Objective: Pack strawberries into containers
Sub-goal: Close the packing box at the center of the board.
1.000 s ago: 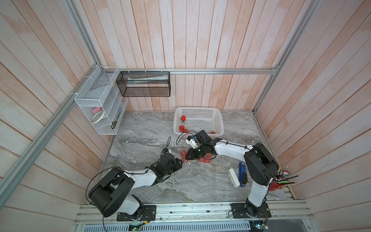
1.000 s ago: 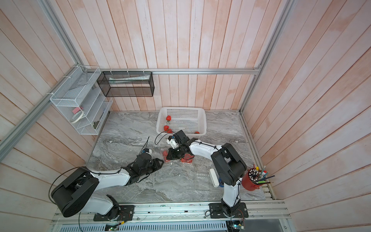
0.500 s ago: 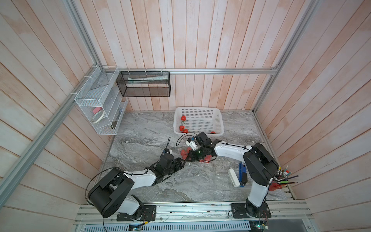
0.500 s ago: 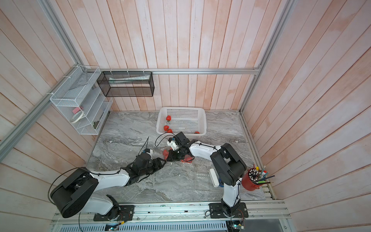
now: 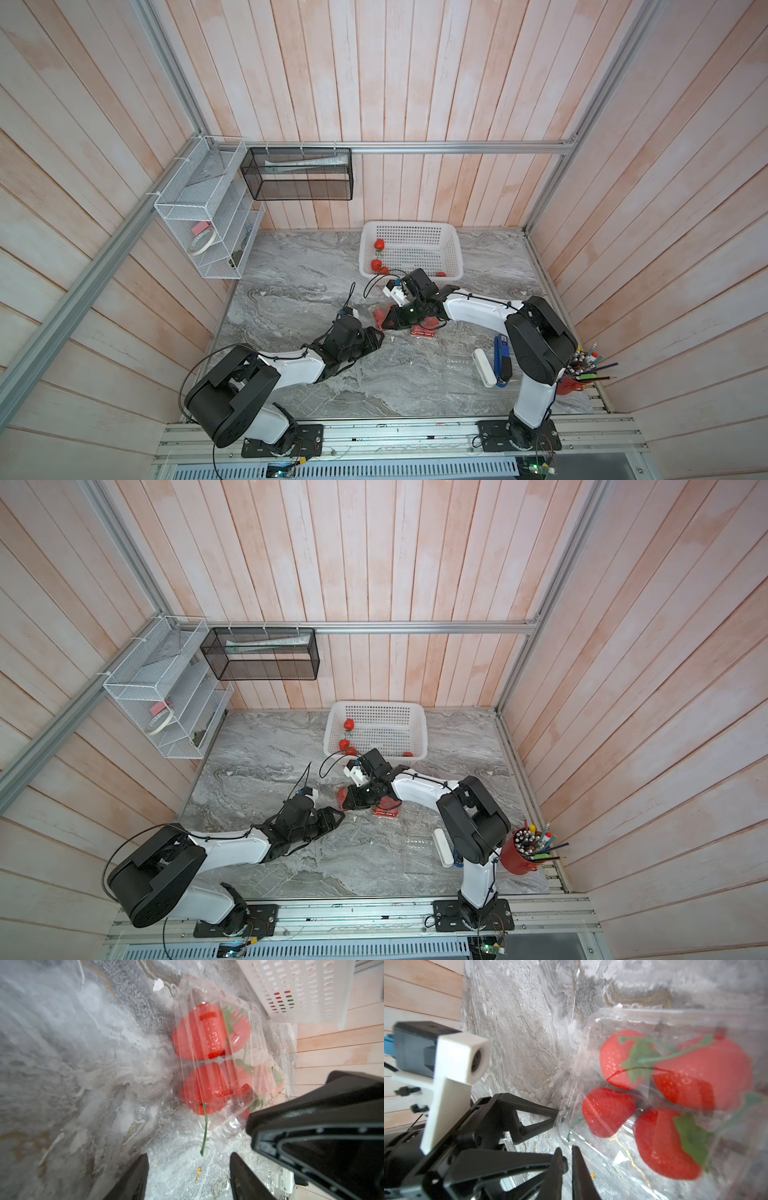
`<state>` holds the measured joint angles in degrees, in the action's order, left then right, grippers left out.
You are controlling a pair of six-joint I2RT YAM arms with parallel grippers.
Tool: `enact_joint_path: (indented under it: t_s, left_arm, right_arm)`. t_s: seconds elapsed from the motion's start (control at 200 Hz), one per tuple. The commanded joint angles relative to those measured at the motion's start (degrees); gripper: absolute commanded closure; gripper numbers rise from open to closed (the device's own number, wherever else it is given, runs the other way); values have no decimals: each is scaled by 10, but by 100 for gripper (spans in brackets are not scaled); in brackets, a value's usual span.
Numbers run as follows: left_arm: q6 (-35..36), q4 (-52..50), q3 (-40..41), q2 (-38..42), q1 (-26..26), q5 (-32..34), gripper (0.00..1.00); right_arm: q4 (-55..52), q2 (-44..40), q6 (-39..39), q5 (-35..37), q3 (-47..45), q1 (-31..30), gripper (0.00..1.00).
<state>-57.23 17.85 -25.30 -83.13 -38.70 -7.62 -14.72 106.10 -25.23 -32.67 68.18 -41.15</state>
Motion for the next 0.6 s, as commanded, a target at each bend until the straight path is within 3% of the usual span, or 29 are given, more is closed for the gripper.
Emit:
enact_joint_path:
  t_s: [0.0,0.075,0.215,0.32,0.595]
  left_arm:
    - [28,-27,-30,16,0,21,30]
    - [40,-42,-42,26,0,33,25]
    - [57,-68,-55,63,1,66,25]
    - [64,-70,-45,86,1,63,37]
    - [89,-88,-35,40,-17,50,45]
  right_arm:
    - [-10,13,6,-7,7,4,87]
    - [-6,12,3,-9,3,5,87]
    - [-7,11,3,-13,7,12,87]
    - [-10,15,5,-14,10,23,87]
    - [-30,41,16,-14,49,32,87]
